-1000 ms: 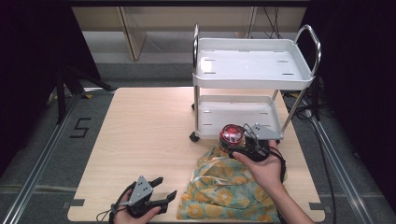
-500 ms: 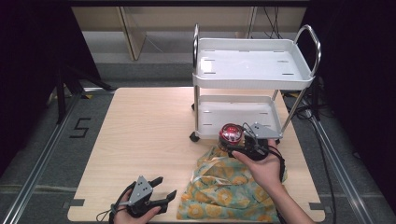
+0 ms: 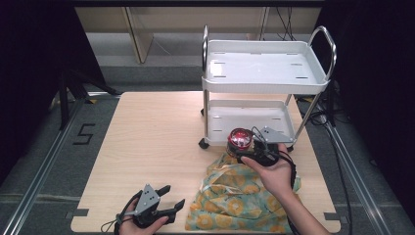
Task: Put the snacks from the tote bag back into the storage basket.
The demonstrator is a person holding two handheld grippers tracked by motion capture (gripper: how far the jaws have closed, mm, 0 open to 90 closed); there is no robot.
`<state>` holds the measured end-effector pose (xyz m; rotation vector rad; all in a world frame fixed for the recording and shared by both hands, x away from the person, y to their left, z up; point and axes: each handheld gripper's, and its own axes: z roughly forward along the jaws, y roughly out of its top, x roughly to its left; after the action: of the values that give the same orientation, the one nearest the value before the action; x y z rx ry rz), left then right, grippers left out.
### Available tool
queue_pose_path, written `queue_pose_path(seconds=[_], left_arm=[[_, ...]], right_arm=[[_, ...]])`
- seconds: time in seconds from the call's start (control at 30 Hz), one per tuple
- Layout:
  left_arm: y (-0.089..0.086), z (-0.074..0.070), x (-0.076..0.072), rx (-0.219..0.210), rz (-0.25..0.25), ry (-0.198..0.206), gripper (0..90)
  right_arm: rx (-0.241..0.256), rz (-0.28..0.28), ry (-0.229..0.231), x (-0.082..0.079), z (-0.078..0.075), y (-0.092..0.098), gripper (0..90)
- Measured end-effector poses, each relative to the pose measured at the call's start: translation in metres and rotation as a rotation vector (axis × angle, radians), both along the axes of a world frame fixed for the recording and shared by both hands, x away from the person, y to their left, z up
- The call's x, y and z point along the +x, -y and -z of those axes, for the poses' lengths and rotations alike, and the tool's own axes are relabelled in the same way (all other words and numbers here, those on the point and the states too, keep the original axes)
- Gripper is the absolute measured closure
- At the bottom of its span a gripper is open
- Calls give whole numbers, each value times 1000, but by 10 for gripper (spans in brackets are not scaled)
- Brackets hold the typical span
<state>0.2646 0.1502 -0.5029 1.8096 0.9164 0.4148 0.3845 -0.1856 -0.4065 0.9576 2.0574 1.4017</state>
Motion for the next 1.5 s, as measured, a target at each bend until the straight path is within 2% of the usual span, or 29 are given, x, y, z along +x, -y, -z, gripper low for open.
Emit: queue_pose_path(seconds=[0.07, 0.27, 0.3, 0.33, 0.43, 0.47, 0.57, 0.6, 0.63, 0.77, 0.8, 1.03, 1.07, 1.1, 1.13, 1.17, 1.2, 1.27, 1.33, 1.37, 1.43, 1.5], left_arm=[[0, 0, 0, 2, -3, -1, 302], [-1, -1, 1, 14, 7, 12, 302], [0, 0, 0, -1, -6, 0, 303], [-1, -1, 1, 16, 11, 16, 302], [-2, -1, 1, 15, 9, 16, 303], [-2, -1, 1, 14, 8, 16, 303], [-1, -1, 1, 13, 8, 17, 302], [-1, -1, 1, 13, 8, 17, 302], [-1, -1, 1, 5, 6, 17, 303], [-1, -1, 1, 13, 8, 18, 302], [-2, -1, 1, 13, 8, 19, 303], [-1, -1, 1, 5, 6, 18, 303], [-1, -1, 1, 4, 7, 18, 303], [-1, 0, 1, 2, 15, 21, 303], [0, 0, 1, -12, 2, 13, 303], [0, 0, 1, -12, 2, 13, 303], [0, 0, 1, -17, -2, 11, 303], [0, 0, 1, -17, -1, 11, 303], [-1, -1, 1, 7, 7, 18, 303], [-1, -1, 1, 13, 8, 19, 303], [-1, -1, 1, 8, 7, 19, 303], [-1, -1, 1, 5, 7, 19, 303]], right_arm=[[1, -2, -14, 0, 0, -1, 267], [4, -17, -10, 2, 0, -1, 267], [-6, -7, -4, 3, 1, -1, 267], [-16, -5, 6, 3, 0, 0, 267], [-14, -12, -8, 4, 1, 0, 267], [-15, -6, 9, 5, 1, 0, 267], [-14, -21, -7, 6, 2, 0, 267], [-19, -1, 1, 6, 2, 0, 267], [-6, 1, -21, 5, 2, -1, 267], [-25, 1, 5, 7, 2, 0, 267], [-14, 2, -13, 7, 1, -1, 267], [-22, -7, -2, 10, 1, -1, 267], [-22, -3, 1, 10, 1, -1, 267], [17, 0, -31, 9, 2, -5, 267], [-10, 5, -16, 9, 1, -3, 267], [-10, 5, -16, 9, 1, -3, 267], [-17, -7, 3, 12, 2, -3, 267], [-19, 3, 4, 12, 2, -3, 268], [-10, 4, -7, 12, 2, -4, 267], [-14, -5, 5, 14, 2, -3, 267], [-6, -5, -7, 14, 2, -4, 267], [-16, -1, 5, 14, 2, -4, 267]])
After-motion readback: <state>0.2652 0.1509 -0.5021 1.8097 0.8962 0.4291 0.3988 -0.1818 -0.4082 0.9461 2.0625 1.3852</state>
